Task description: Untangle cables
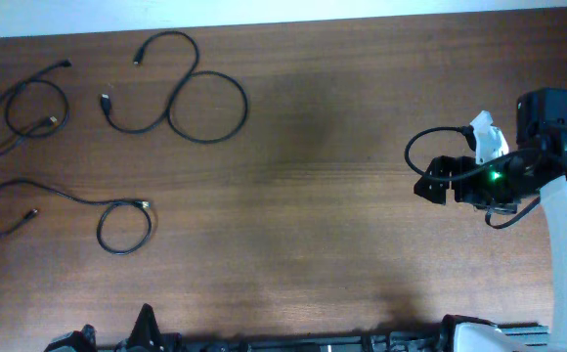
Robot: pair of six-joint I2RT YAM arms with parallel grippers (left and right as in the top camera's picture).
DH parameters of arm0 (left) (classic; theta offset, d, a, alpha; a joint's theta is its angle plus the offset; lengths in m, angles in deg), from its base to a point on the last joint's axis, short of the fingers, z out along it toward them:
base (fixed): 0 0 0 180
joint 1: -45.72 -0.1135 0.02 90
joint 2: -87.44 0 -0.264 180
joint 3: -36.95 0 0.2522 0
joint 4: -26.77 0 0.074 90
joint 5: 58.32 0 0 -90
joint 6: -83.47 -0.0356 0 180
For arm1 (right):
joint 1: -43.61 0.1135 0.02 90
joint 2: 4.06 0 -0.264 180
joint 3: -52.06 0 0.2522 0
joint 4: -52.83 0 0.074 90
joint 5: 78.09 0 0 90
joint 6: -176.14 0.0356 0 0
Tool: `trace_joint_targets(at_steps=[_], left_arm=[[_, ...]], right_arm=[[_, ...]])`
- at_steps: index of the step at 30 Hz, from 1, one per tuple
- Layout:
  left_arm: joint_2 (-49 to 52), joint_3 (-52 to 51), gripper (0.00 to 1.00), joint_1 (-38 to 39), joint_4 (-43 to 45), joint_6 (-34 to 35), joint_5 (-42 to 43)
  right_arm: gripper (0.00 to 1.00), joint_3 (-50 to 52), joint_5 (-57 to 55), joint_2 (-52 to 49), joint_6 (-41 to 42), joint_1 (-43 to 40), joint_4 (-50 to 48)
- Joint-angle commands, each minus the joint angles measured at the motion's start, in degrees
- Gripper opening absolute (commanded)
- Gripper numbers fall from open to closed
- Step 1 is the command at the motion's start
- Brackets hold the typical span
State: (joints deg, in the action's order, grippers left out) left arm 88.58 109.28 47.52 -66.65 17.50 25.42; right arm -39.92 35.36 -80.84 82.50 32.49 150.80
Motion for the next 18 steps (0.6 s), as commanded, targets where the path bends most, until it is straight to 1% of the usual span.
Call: trace_joint_targets(at_steps=[1,2,4,5,6,8,12,13,15,18], left_arm=[[-0.76,-0.46,0.99,0.07,1.25,0.76,-0.2],[-0.76,-1.25,0.99,0.07,2.62,0.7,-0.37],[-0.76,-3.82,0.99,0.07,6.19,0.72,-4.42],[-0.76,-6.08,0.99,0.07,9.11,0.72,-6.51],[-0.74,-8.7,0.99,0.07,12.57,0.72,-6.86],[-0.74,-14.1,0.99,0.07,20.31,0.7,-6.86],[-0.74,-23.96,0.99,0.07,39.65,0.66,-6.86],[-0.72,-25.81,0.99,0.07,44.09,-0.85,-6.82],[-0.59,-30.58,0.99,0.07,52.76,-9.01,-6.62],[-0.37,-36.61,0.99,0.07,59.58,-17.49,-6.62]], right_arm=[[0.99,-0.55,-0.09,0.11,-0.44,-0.17,0.0],[0.99,-0.55,-0.09,0.11,-0.44,-0.17,0.02],[0.99,-0.55,-0.09,0.11,-0.44,-0.17,0.0],[0.99,-0.55,-0.09,0.11,-0.44,-0.17,0.0],[0.98,-0.55,-0.09,0.11,-0.44,-0.17,0.0],[0.99,-0.55,-0.09,0.11,-0.44,-0.17,0.0],[0.99,-0.55,-0.09,0.11,-0.44,-0.17,0.0],[0.99,-0.55,-0.09,0.11,-0.44,-0.17,0.0],[0.99,-0.55,-0.09,0.11,-0.44,-0.17,0.0],[0.99,-0.55,-0.09,0.11,-0.44,-0.17,0.0]])
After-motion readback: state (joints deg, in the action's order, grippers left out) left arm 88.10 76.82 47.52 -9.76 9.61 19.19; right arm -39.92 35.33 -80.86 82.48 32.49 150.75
